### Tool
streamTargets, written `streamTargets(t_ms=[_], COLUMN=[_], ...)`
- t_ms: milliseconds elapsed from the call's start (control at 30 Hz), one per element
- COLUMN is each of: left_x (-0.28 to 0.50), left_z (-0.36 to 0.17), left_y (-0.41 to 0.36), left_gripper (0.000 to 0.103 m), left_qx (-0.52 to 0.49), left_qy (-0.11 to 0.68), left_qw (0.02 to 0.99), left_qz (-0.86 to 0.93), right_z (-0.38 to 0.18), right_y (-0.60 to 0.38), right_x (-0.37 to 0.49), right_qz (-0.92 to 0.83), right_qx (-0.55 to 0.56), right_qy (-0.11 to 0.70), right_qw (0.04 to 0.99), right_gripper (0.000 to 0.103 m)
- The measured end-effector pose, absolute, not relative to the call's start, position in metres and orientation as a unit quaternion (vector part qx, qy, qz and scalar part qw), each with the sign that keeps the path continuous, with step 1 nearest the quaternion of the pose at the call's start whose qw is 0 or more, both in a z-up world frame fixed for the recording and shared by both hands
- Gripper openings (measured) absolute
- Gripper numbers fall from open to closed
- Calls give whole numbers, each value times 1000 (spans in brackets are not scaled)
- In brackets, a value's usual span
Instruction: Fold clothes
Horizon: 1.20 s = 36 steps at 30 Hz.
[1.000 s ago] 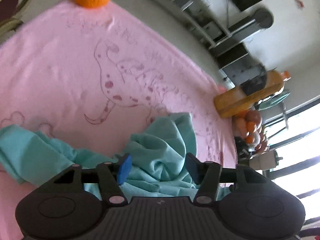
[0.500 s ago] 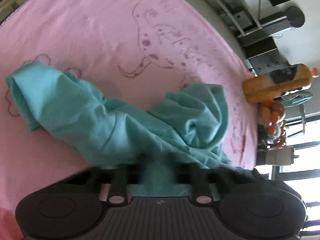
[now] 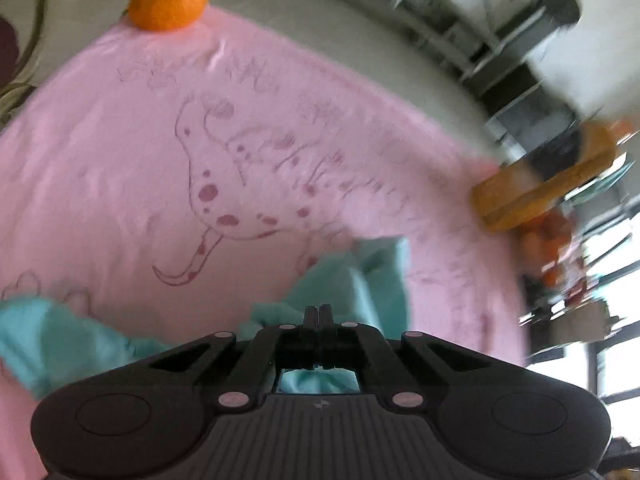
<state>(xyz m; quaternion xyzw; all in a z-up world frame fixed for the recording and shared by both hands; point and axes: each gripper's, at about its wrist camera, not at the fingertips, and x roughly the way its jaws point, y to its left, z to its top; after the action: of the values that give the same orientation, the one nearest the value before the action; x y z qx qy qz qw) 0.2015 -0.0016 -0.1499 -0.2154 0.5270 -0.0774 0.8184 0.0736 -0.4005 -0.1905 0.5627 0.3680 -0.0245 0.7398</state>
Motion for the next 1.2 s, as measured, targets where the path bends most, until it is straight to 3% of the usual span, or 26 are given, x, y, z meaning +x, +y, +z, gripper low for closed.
streamTargets(t_ms=[100,233,367,600,933,1100,1133,1167,1200], left_x=[195,146,97,85,95,99,99,100,99], left_z=[-152,-121,-115,-179,-201,-203,-201,-200,-197], left_y=[1,36,76,95,90,100,100,100,100], left_gripper=[0,36,38,37,43,39,28,11,4], left_qx=[-205,-231,-278,-366,-376,-400,-403,-406,-407], left_qy=[527,468,436,481,491,464,459,454,451], left_qw=[820,844,847,792,783,789,790,791,792], left_qz=[-88,-127,-124,-85,-72,-57,-59,-61,-64], right_z=[-192,-193,-192,-190,-192,-194,-194,-194,-195], right_y=[-400,-402,-400,-398,-399,-399,-399,-400,-400], right_x=[75,73,73,73,75,75,75,75,74], right_qz=[-28,-26,-13,-15,-17,-18,-18,-19,-20], right_qx=[560,565,570,569,564,564,565,565,567], right_qy=[372,371,370,369,372,375,374,373,372], right_qw=[739,736,733,735,737,736,736,736,735], right_gripper=[6,6,6,6,6,6,6,6,6])
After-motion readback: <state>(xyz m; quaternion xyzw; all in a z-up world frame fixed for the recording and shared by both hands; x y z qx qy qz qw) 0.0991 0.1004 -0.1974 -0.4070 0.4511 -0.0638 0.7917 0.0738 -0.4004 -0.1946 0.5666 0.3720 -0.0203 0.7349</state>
